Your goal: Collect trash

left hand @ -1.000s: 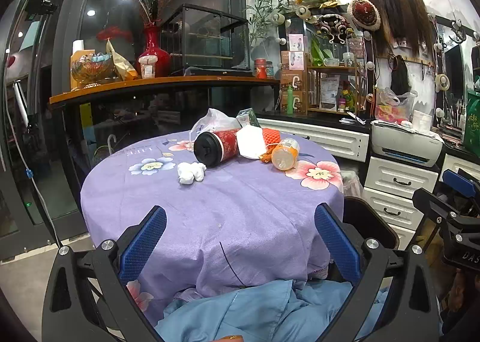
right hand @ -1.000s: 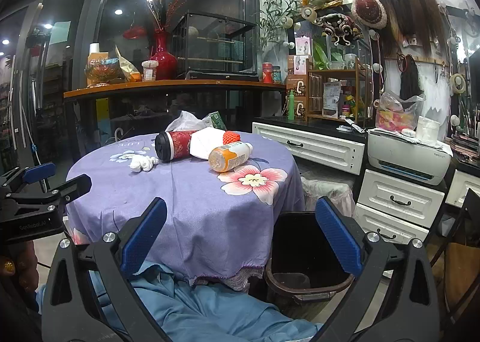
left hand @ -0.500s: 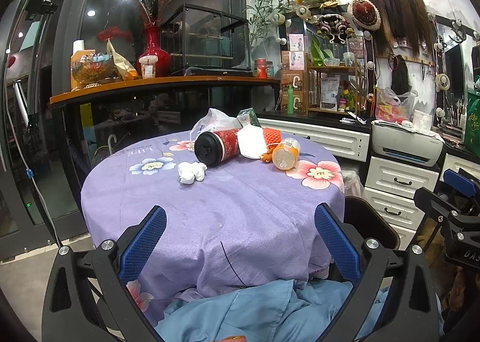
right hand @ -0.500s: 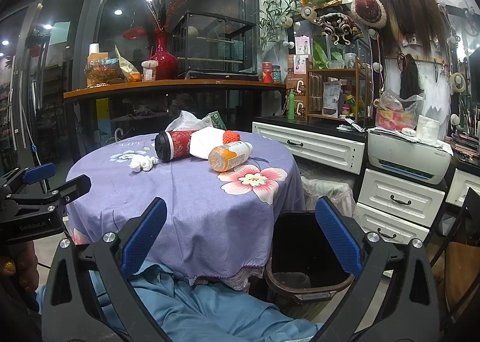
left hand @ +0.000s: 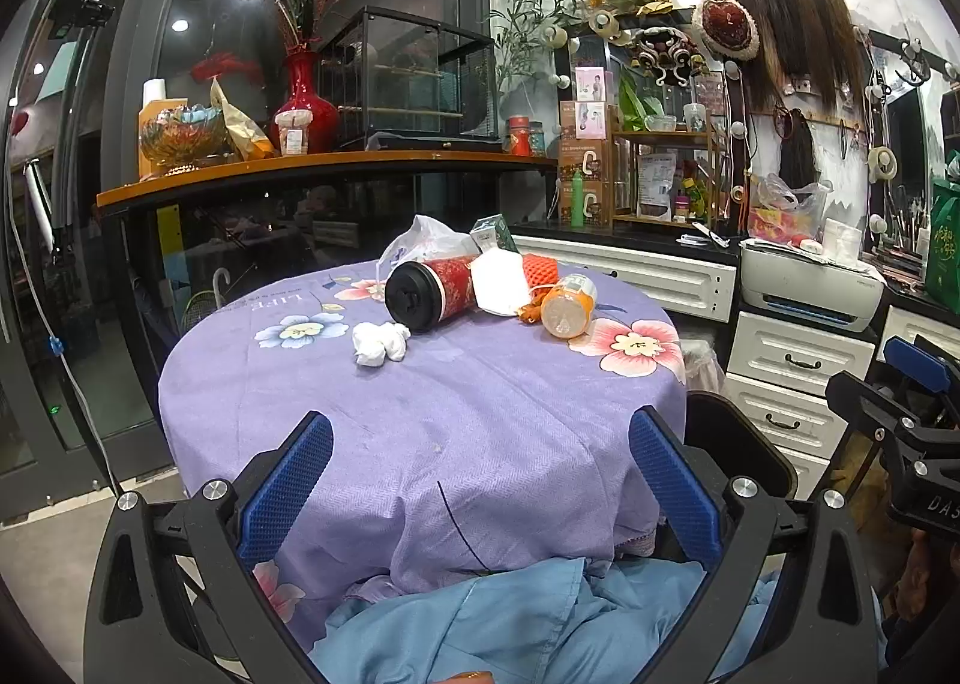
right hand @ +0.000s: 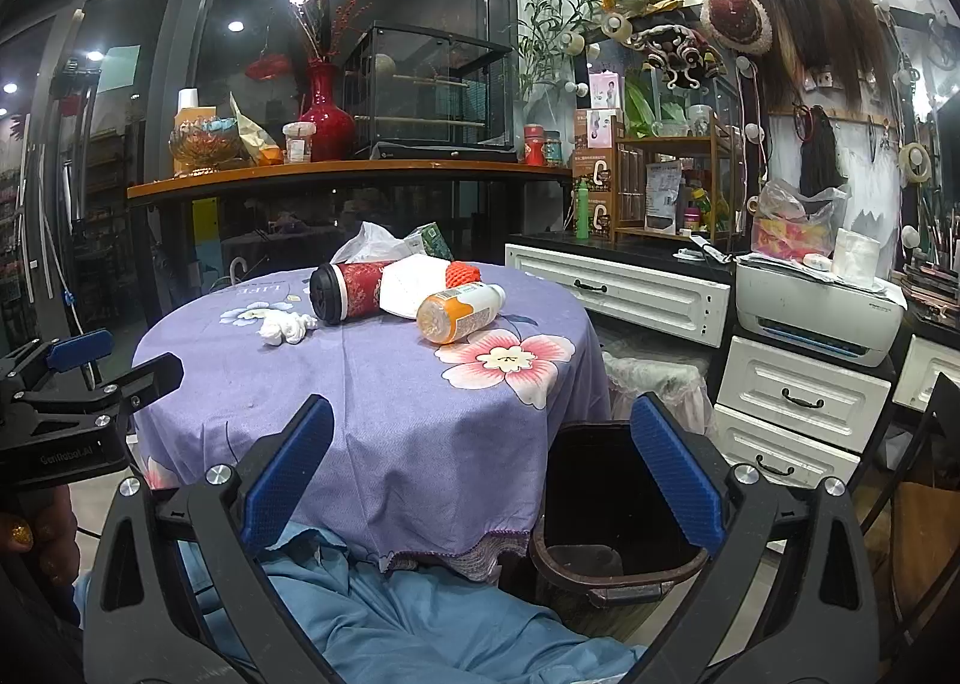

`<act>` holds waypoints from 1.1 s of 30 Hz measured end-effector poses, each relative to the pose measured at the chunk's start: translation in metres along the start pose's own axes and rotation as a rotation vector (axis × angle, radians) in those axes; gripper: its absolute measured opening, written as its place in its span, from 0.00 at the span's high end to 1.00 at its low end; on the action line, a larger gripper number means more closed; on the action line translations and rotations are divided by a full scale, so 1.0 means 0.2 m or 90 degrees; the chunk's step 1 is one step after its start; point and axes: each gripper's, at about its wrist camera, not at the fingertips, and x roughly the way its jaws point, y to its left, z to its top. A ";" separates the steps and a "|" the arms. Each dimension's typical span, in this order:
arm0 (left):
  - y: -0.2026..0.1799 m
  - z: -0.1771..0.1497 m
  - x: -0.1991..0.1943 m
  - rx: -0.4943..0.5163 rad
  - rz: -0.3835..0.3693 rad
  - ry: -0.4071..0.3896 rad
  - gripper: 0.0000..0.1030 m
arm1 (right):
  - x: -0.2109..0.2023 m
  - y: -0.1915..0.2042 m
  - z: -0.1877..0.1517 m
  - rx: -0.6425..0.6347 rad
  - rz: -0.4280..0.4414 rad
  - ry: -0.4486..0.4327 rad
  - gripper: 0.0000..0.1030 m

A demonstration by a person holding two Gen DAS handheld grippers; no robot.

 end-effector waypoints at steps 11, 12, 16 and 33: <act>0.00 0.00 0.00 0.001 0.001 -0.001 0.05 | 0.00 0.00 0.00 0.000 0.001 -0.001 0.05; 0.00 0.00 0.00 0.001 0.001 0.000 0.05 | 0.00 0.00 0.00 0.001 0.001 -0.001 0.05; 0.00 0.00 0.00 0.000 0.000 0.002 0.05 | 0.00 0.00 0.00 0.001 0.001 -0.001 0.05; -0.02 -0.03 0.01 0.004 -0.001 0.003 0.05 | 0.00 -0.01 0.00 0.002 0.001 0.001 0.05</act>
